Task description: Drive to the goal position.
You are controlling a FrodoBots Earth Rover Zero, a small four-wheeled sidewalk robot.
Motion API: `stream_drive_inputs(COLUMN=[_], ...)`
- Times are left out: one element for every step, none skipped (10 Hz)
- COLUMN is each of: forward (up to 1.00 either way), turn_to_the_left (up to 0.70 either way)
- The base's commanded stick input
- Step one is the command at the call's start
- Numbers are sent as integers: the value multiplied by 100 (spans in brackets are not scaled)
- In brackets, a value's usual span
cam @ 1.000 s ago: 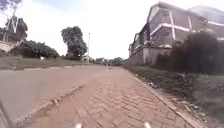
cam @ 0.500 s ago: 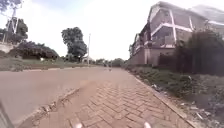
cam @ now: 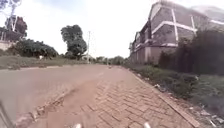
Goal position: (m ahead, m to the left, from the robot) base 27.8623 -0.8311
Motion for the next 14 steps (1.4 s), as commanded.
stream_drive_inputs(forward=[50,50,50,50,50,50,50,50,50,50,50,50,50,50], turn_to_the_left=[0,0,0,0,0,0,0,-50,-50,-50,-50,-15,0,0])
